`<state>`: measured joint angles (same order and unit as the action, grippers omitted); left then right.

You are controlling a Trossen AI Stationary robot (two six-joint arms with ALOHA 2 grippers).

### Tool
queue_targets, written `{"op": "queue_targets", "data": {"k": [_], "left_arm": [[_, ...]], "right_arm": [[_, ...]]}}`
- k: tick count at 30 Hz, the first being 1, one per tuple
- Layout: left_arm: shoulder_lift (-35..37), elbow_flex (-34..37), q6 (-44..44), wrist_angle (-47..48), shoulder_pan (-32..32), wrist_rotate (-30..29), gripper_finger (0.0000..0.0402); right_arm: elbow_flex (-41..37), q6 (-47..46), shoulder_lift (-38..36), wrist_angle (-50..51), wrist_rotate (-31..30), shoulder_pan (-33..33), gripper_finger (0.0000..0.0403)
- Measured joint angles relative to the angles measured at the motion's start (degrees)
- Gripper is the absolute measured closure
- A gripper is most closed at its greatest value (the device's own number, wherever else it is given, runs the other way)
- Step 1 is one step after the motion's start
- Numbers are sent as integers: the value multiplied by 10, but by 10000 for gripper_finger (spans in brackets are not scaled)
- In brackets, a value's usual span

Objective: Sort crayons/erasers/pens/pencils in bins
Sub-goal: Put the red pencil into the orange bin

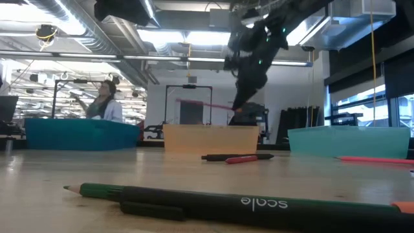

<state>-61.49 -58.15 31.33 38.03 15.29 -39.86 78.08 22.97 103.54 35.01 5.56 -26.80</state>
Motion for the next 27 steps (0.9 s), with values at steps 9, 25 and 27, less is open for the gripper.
{"op": "queue_targets", "data": {"k": [9,25,27], "left_arm": [[-9,0,-2,1,-29,-9,337],[-11,0,-4,0,-30,-9,337],[-11,0,-4,0,-30,-10,337]], "right_arm": [[0,10,64,-17,-1,-27,354],[0,28,84,-25,-15,-32,343],[1,28,84,-28,-15,-32,331]]}}
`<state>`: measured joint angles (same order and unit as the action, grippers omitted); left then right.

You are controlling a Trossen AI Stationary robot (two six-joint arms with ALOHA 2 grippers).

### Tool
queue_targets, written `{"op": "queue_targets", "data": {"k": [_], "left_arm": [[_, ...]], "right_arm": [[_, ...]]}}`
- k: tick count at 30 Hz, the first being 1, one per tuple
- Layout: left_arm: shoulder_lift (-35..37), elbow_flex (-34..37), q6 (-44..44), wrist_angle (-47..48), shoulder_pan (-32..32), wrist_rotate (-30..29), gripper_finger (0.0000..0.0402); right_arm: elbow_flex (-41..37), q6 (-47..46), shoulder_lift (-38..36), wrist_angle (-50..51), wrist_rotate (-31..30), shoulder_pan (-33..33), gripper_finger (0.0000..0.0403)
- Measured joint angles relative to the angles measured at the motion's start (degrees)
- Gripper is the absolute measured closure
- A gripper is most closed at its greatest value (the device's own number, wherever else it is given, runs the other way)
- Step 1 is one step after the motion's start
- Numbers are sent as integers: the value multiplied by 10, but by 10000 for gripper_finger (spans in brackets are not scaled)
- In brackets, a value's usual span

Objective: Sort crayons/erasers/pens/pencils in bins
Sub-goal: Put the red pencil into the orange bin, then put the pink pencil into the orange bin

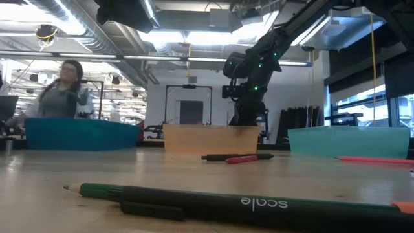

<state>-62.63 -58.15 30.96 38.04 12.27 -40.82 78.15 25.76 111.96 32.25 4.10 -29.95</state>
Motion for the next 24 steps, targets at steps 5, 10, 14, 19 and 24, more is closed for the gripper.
{"op": "queue_targets", "data": {"k": [5,10,14,19,24], "left_arm": [[0,0,0,0,0,0,337],[0,0,0,1,0,0,337],[0,0,0,5,0,6,337],[0,0,1,5,0,42,337],[0,0,0,5,7,50,337]], "right_arm": [[0,-2,0,0,-9,0,300],[31,-43,0,51,-29,0,290],[61,-39,-20,133,2,1,289],[42,-70,-104,162,61,16,289],[10,-115,-215,221,76,48,289]]}}
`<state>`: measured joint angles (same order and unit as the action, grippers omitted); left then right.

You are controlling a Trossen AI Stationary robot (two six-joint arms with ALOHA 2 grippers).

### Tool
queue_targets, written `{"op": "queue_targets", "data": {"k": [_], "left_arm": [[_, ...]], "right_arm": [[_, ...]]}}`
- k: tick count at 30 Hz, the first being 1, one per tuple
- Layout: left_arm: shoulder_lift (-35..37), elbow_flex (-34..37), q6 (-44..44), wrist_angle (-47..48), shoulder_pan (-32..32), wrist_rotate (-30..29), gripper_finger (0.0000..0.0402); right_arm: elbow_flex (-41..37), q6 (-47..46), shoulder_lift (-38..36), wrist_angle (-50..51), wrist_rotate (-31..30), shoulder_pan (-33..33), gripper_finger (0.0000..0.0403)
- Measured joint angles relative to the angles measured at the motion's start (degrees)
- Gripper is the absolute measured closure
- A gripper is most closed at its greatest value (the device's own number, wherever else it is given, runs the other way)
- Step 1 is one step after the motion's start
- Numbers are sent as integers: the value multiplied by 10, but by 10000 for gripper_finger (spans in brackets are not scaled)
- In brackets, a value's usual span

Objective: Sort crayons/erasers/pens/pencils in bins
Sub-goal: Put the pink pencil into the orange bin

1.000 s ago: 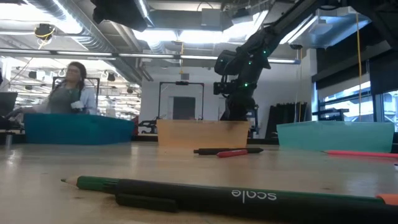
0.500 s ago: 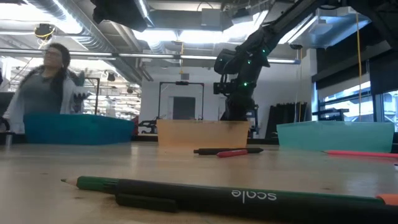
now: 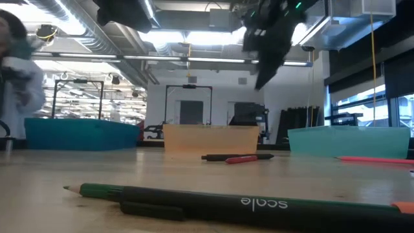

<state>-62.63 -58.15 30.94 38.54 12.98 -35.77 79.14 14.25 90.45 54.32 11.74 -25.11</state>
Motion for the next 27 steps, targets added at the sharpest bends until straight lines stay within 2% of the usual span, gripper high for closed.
{"op": "queue_targets", "data": {"k": [7,15,21,24,27], "left_arm": [[0,0,-8,0,2,9,337],[0,0,-75,-17,2,25,337],[0,0,-120,-48,2,77,337],[0,0,-148,-77,2,121,337],[0,0,-164,-106,2,138,337]], "right_arm": [[-53,-170,-135,98,4,79,289],[-185,-423,-243,116,-12,216,289],[-279,-595,-267,112,-31,318,289],[-310,-652,-264,100,-31,357,289],[-337,-698,-263,86,-33,385,289]]}}
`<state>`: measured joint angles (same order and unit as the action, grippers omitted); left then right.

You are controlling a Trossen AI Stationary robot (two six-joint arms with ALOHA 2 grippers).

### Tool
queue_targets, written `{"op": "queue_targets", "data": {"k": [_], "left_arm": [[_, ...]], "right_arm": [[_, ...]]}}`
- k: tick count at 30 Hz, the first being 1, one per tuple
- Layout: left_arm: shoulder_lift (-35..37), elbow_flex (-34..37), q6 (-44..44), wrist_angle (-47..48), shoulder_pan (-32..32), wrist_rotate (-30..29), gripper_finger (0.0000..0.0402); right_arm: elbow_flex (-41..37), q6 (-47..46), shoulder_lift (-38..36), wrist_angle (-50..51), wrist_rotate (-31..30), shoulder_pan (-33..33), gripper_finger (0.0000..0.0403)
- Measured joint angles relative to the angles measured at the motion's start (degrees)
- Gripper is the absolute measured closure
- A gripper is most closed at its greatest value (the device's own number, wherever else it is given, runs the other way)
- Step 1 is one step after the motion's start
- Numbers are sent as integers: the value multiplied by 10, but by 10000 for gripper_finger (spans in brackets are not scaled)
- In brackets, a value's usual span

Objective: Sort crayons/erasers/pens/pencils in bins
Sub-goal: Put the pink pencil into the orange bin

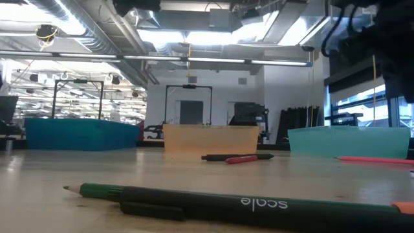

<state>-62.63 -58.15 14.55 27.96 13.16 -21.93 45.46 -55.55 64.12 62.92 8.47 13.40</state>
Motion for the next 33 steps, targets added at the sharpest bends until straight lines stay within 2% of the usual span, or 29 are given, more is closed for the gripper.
{"op": "queue_targets", "data": {"k": [6,16,27,33], "left_arm": [[0,0,-16,-17,0,1,337],[0,0,-16,-19,-2,0,337],[0,0,-16,-19,-2,0,337],[0,0,-15,-19,-2,-1,337]], "right_arm": [[-53,-42,0,-25,-13,33,289],[-149,-54,0,-131,-14,37,289],[-174,-54,0,-143,-44,37,289],[-208,-56,0,-191,-44,37,289]]}}
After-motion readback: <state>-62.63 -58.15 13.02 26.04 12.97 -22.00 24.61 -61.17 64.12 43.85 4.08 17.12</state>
